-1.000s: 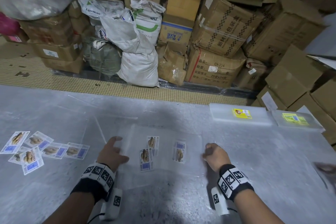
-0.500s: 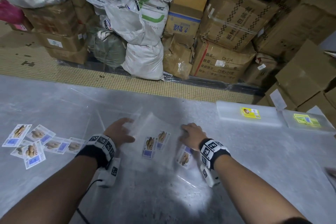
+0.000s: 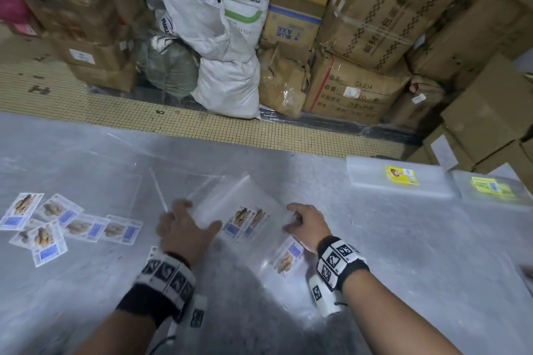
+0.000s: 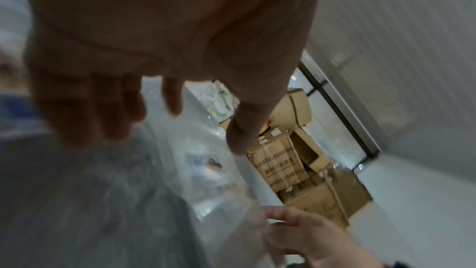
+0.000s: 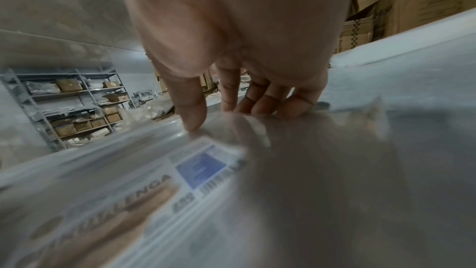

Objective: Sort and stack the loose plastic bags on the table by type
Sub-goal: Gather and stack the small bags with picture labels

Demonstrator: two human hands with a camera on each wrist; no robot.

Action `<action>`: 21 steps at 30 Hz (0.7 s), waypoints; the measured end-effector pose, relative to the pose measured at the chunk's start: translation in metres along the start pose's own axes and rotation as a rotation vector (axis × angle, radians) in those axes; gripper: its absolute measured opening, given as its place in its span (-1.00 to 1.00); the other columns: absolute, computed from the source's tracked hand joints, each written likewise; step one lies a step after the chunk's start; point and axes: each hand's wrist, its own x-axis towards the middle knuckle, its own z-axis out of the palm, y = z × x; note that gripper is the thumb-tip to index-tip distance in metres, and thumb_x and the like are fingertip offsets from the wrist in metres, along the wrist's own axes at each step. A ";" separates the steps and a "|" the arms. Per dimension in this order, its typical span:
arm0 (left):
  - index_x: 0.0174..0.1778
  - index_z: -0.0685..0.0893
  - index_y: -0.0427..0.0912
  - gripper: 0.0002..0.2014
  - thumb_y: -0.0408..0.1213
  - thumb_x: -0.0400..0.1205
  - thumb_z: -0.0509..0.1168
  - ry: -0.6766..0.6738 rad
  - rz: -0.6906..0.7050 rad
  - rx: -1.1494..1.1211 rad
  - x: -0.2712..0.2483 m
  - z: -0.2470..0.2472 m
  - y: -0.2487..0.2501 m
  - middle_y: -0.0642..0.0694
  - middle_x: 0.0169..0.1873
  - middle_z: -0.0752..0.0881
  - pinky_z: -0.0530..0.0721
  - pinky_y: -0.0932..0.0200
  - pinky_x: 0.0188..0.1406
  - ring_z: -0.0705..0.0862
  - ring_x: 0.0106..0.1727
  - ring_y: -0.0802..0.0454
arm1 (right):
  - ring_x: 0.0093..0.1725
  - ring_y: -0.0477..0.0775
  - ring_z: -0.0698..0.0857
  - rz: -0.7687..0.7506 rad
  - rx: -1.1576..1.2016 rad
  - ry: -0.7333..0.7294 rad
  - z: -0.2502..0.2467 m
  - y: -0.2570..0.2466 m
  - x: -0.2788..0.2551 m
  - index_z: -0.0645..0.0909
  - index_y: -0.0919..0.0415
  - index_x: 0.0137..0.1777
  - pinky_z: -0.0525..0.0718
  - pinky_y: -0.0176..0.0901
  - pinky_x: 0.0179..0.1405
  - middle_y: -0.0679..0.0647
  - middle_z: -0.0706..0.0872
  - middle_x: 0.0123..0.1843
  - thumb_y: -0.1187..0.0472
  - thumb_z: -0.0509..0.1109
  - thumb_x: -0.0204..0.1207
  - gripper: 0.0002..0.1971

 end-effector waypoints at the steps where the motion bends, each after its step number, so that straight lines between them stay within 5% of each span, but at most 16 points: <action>1: 0.25 0.38 -0.15 -0.27 0.06 0.33 0.61 -0.135 -0.080 -0.045 -0.007 0.007 -0.010 -0.21 0.18 0.43 0.52 -0.10 0.32 0.51 0.29 -0.27 | 0.27 0.10 0.55 0.001 -0.006 0.009 0.000 -0.001 -0.002 0.55 -0.09 0.42 0.54 0.03 0.38 0.00 0.54 0.14 0.06 0.55 0.41 -0.45; 4: 0.16 0.55 -0.24 0.06 0.41 -0.10 0.60 -0.397 -0.230 -0.190 -0.010 0.037 -0.042 -0.22 0.12 0.69 0.73 -0.22 0.15 0.72 0.11 -0.21 | 0.28 0.10 0.51 0.004 -0.067 0.025 0.002 -0.006 -0.008 0.58 -0.11 0.34 0.51 0.00 0.35 -0.04 0.48 0.12 0.06 0.45 0.46 -0.58; 10: 0.60 0.20 -0.24 0.25 0.26 0.00 0.43 -0.368 -0.120 -0.321 -0.050 0.049 -0.013 -0.38 0.52 0.30 0.53 -0.31 0.39 0.39 0.48 -0.35 | 0.28 0.13 0.45 -0.001 -0.156 0.017 0.007 -0.019 -0.021 0.63 0.06 0.16 0.52 0.04 0.32 0.05 0.51 0.23 0.08 0.29 0.53 -0.76; 14: 0.72 -0.24 -0.01 0.29 0.08 0.18 0.45 -0.413 -0.102 -0.454 -0.067 0.054 -0.001 -0.12 0.69 -0.16 0.26 -0.30 0.59 0.00 0.69 -0.22 | 0.17 0.13 0.53 0.004 -0.134 0.006 0.009 -0.021 -0.029 0.61 0.14 0.03 0.60 0.05 0.26 0.06 0.54 0.14 0.13 0.28 0.52 -0.83; 17: 0.72 -0.19 0.00 0.23 -0.02 0.25 0.48 -0.415 -0.094 -0.557 -0.072 0.059 0.000 -0.05 0.69 -0.23 0.19 -0.20 0.62 -0.06 0.71 -0.13 | 0.18 0.12 0.49 0.018 -0.172 -0.020 0.009 -0.023 -0.034 0.56 0.05 0.08 0.57 0.03 0.21 0.02 0.52 0.13 0.08 0.27 0.52 -0.83; 21: 0.73 -0.09 0.01 0.01 -0.32 0.53 0.48 -0.373 -0.107 -0.700 -0.075 0.065 -0.004 -0.01 0.70 -0.20 0.17 -0.11 0.59 -0.03 0.71 -0.05 | 0.02 0.16 0.54 0.077 -0.143 -0.038 0.011 -0.024 -0.038 0.37 -0.06 -0.23 0.57 0.01 0.04 0.02 0.54 -0.07 0.02 0.22 0.36 -0.92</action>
